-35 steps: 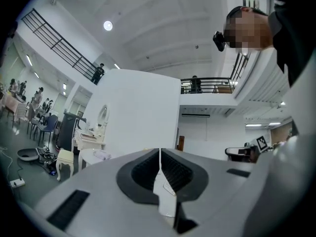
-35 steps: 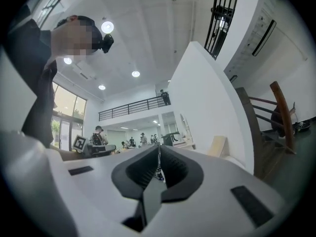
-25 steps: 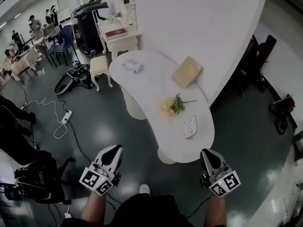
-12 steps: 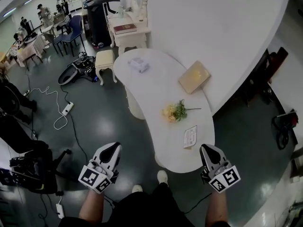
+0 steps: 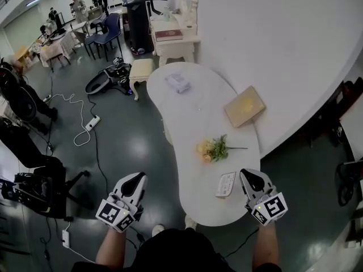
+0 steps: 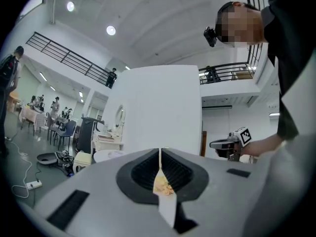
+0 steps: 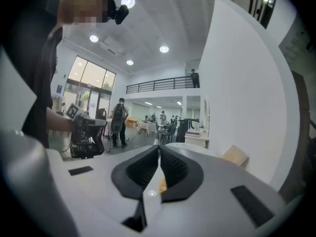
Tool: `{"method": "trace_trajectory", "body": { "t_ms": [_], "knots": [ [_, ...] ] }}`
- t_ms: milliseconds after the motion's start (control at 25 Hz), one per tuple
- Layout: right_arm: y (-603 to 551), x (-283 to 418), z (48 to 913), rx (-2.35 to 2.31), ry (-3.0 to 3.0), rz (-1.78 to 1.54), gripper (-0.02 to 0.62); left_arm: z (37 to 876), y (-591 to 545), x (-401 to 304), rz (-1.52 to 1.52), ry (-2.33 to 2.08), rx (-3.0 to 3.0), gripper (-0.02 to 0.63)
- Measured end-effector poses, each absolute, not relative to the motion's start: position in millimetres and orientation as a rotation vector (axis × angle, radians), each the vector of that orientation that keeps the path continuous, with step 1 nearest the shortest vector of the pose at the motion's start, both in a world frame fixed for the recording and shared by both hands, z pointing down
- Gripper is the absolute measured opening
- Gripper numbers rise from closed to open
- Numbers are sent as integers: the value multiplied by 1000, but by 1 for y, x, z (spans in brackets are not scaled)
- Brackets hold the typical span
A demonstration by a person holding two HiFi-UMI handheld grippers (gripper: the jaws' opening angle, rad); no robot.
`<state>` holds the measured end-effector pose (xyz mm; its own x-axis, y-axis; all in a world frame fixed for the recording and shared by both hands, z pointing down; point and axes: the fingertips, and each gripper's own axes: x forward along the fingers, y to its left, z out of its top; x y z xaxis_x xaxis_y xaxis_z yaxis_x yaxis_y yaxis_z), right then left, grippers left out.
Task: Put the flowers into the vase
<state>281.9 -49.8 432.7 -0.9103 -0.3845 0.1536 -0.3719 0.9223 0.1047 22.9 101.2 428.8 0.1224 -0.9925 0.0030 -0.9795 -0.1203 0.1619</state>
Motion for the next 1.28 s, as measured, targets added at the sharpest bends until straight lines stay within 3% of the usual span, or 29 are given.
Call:
{"method": "trace_trajectory", "body": {
  "t_ms": [880,960,1280],
  "knots": [
    [-164,208,566,11,-2448,-386,40,480,41,37,-36,-2077,2055,20],
    [-163,208,586,-50,-2336,-413,184,486,38,33,-32,-2063,2045,20],
    [-174,182,631,-156,-2169,-372,298,505,26,3,-30,-2014,2012,20]
  ]
}}
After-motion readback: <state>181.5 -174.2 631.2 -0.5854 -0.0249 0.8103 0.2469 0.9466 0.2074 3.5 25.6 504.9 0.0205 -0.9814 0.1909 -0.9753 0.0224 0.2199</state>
